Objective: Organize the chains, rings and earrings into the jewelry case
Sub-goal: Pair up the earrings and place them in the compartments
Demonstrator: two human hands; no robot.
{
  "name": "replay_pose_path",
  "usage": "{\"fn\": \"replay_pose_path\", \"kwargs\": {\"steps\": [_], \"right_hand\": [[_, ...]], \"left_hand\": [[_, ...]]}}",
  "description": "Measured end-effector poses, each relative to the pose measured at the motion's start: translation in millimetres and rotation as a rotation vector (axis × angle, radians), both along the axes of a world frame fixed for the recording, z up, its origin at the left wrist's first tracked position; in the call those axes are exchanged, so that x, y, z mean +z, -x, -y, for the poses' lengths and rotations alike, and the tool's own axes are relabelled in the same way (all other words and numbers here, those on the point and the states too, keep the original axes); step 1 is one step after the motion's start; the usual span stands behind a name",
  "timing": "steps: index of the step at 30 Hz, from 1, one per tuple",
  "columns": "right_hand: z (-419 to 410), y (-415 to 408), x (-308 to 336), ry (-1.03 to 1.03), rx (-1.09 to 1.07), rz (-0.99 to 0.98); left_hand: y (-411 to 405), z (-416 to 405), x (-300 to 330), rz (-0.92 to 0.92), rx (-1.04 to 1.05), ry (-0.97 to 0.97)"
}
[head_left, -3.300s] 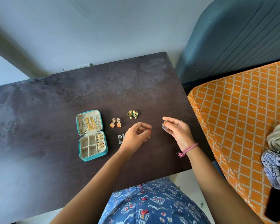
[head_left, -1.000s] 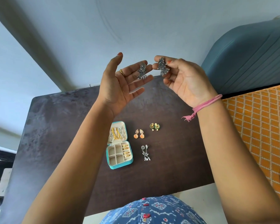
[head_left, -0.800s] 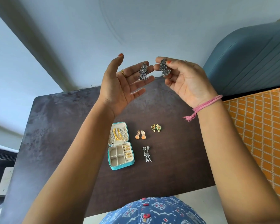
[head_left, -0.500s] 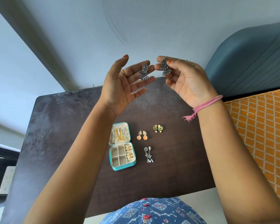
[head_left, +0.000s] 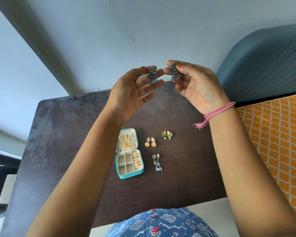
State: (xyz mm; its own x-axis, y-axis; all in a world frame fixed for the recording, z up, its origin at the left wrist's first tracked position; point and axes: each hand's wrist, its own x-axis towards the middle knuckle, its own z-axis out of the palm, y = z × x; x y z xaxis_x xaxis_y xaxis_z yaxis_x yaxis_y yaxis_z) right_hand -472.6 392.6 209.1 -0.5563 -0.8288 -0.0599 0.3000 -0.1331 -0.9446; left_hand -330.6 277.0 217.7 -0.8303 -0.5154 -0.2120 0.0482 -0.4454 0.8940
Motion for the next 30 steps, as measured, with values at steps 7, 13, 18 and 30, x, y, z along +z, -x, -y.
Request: {"fn": "replay_pose_path", "kwargs": {"steps": [7,13,18,30], "right_hand": [[-2,0,-1,-0.010,-0.006,0.004],[-1,1,1,-0.005,-0.020,0.019],[1,3,4,-0.015,-0.028,0.018],[8,-1,4,-0.006,0.034,0.006]], "left_hand": [[1,0,-4,-0.012,0.015,-0.008],[3,-1,-6,-0.029,0.033,0.022],[6,-3,-6,-0.076,0.056,0.002],[6,3,-11,-0.133,-0.002,-0.076]]}}
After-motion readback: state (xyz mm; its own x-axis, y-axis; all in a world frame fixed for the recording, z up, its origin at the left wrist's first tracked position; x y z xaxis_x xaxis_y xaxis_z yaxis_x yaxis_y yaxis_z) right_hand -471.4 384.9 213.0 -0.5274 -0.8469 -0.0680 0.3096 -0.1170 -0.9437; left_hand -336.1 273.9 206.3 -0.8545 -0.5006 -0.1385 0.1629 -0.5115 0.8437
